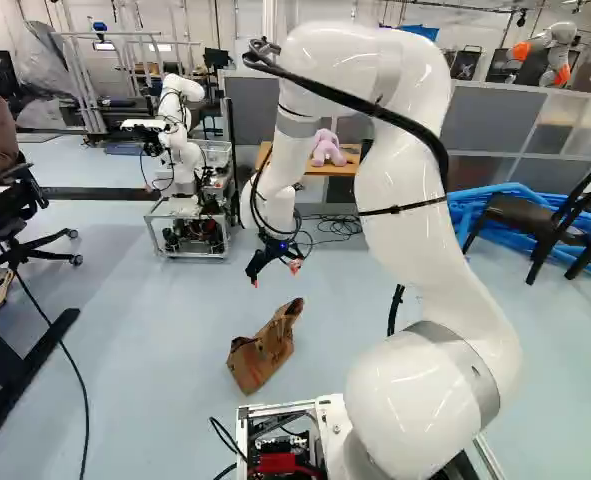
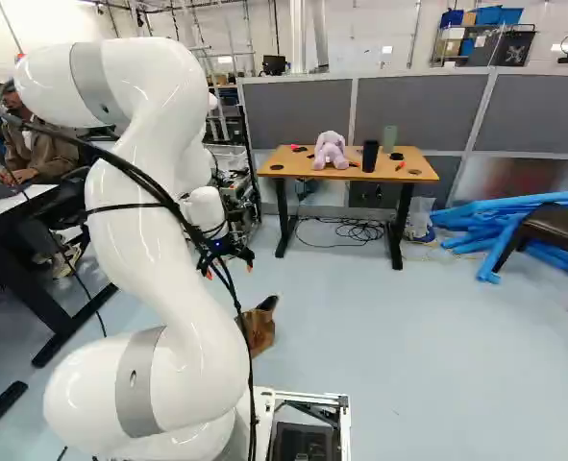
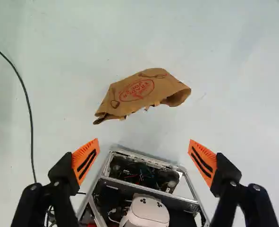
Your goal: Pick up the bag on the ground and place it on the table
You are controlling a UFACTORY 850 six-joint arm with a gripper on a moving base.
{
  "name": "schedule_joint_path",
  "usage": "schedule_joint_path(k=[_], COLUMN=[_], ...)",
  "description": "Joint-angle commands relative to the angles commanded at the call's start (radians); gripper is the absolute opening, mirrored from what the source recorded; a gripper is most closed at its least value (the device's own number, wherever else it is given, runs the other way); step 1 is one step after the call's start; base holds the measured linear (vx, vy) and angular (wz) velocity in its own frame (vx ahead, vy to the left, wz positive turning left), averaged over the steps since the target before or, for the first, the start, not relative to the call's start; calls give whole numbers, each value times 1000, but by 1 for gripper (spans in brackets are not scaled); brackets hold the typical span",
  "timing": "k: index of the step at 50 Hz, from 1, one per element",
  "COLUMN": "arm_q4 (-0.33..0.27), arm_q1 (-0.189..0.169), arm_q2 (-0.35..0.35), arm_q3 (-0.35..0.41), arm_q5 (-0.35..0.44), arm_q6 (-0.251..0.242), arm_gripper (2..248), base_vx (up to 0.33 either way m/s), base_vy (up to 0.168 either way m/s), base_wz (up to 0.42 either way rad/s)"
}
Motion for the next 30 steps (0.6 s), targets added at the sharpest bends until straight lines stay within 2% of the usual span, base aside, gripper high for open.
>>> schedule_joint_path(k=[30], arm_q4=[0], arm_q1=[1], arm_q2=[-129], arm_q3=[-81], arm_q5=[0], arm_q6=[0], arm_gripper=[247], base_vx=[0], base_vy=[0], base_wz=[0])
